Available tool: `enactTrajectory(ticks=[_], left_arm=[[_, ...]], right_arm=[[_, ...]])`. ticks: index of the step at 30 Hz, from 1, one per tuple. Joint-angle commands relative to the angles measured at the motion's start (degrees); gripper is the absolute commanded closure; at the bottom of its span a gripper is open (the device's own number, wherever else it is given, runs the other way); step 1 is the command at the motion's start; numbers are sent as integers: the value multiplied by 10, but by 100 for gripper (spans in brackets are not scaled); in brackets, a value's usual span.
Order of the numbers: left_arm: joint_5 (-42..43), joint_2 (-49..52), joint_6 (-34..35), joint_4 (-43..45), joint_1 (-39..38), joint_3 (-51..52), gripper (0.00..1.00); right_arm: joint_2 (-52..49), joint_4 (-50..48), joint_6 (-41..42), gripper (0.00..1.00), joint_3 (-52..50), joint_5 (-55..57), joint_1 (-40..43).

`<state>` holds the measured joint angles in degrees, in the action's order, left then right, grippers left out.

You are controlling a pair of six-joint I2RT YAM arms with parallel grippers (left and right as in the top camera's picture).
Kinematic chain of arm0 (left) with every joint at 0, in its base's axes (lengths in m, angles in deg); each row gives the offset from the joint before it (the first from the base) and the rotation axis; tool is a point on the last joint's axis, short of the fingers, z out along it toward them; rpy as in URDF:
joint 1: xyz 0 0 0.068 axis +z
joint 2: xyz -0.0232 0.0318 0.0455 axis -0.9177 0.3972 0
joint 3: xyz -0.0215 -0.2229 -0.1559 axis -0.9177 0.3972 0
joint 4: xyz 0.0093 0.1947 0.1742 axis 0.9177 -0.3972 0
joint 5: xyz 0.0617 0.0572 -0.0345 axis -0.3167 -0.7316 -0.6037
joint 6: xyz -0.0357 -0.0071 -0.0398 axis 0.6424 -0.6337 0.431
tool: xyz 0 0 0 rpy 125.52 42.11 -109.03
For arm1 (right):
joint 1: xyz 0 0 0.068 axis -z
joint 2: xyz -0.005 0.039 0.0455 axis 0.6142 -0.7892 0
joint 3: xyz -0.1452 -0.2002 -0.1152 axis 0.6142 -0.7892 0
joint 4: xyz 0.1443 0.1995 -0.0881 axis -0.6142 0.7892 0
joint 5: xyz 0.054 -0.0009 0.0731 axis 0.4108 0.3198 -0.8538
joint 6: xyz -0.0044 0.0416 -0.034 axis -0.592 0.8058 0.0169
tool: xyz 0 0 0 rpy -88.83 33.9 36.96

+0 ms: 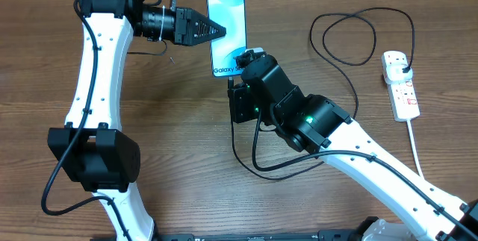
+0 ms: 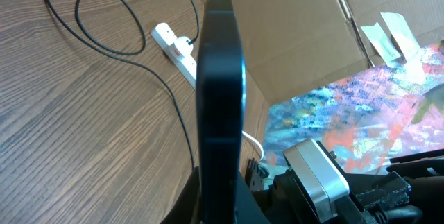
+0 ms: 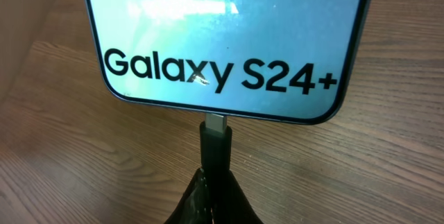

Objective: Plug charger to phone and switch on socket

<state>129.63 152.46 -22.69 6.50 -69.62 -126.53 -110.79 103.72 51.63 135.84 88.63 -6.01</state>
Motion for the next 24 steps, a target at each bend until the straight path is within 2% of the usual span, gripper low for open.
enactTrajectory(ticks=[1, 24], left_arm=[[23, -3, -14, 0, 0, -7, 96], [49, -3, -41, 0, 0, -7, 96]], right_arm=[[13, -5, -3, 96, 12, 10, 3], [13, -11, -3, 96, 12, 9, 3]])
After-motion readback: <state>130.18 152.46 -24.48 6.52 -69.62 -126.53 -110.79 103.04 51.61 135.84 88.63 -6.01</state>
